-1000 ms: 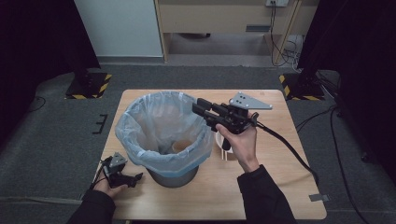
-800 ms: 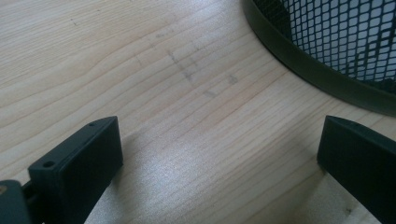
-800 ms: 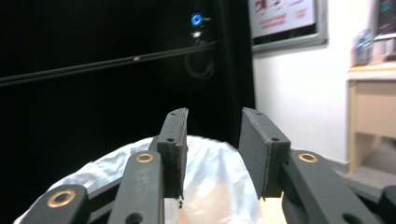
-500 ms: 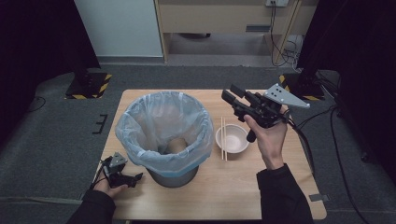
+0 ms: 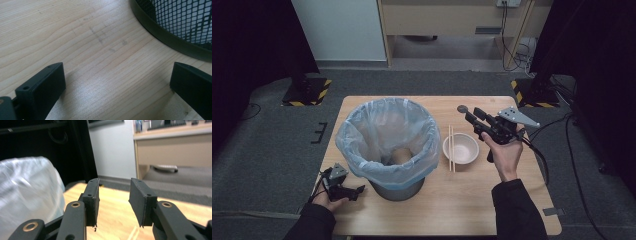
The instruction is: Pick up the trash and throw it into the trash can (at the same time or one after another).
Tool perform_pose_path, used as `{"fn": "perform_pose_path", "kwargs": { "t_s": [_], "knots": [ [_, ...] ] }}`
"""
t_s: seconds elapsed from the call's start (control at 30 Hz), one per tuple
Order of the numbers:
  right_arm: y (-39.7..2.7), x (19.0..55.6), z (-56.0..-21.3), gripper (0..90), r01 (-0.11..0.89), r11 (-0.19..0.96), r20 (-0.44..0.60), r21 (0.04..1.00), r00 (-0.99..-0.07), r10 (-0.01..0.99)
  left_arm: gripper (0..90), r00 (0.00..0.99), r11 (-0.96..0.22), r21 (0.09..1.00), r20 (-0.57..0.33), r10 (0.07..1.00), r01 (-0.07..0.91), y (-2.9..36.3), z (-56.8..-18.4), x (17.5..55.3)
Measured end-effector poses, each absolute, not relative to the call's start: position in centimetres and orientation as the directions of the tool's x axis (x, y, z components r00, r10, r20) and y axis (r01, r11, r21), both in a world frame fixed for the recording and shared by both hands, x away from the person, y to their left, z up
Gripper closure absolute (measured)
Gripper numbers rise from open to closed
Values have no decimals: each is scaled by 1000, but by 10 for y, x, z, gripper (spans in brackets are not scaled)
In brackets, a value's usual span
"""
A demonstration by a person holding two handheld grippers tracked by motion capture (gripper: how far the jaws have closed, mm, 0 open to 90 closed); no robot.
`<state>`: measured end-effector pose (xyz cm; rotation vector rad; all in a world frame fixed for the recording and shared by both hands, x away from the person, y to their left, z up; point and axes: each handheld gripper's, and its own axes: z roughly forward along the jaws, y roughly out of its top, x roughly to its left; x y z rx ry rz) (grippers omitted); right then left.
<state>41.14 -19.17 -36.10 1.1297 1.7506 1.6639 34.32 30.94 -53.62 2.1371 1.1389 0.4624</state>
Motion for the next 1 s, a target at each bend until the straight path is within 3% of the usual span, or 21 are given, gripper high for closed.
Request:
{"fn": "perform_pose_path", "kwargs": {
  "t_s": [0.53,1.0],
  "knots": [
    [-180,429,-423,588,368,59,149,928,-511,847,0,558,-400,697,0,830,595,309,-536,343],
    [-159,432,-451,587,445,146,106,884,-494,863,0,558,-400,697,0,830,595,309,-536,343]
  ]
}}
